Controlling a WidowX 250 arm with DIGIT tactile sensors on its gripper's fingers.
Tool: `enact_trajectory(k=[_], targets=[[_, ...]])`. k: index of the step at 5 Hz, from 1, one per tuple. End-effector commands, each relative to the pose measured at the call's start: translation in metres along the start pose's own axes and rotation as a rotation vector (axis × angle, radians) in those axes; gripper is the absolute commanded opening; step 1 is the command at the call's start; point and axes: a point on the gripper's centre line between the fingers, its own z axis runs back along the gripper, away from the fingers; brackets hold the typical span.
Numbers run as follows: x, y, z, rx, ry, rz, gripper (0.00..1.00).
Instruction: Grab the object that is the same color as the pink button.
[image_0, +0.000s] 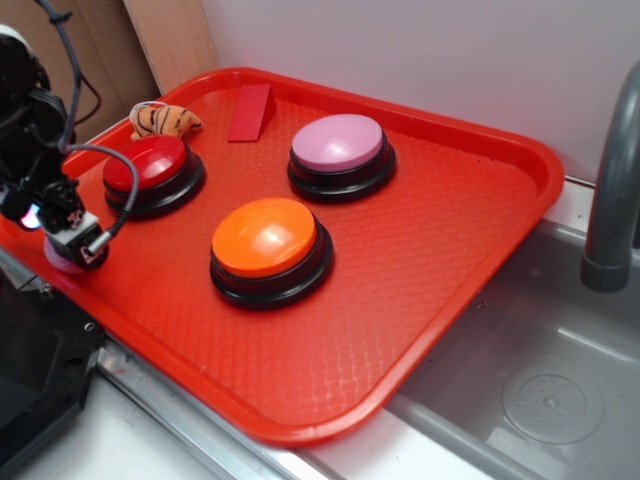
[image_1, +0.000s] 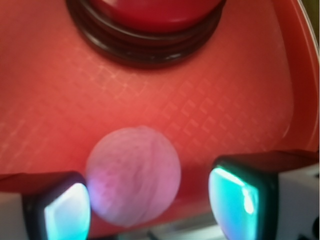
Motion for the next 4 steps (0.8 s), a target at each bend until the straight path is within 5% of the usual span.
enact_trajectory(k=[1,2,4], targets=[[0.008,0.002,-0.017,0.049,-0.036,0.012,0.48],[0.012,0.003,-0.009,0.017,-0.028,0.026,0.00],[0.047,-0.006,0.080,-0.093,-0.097,0.082,0.00]])
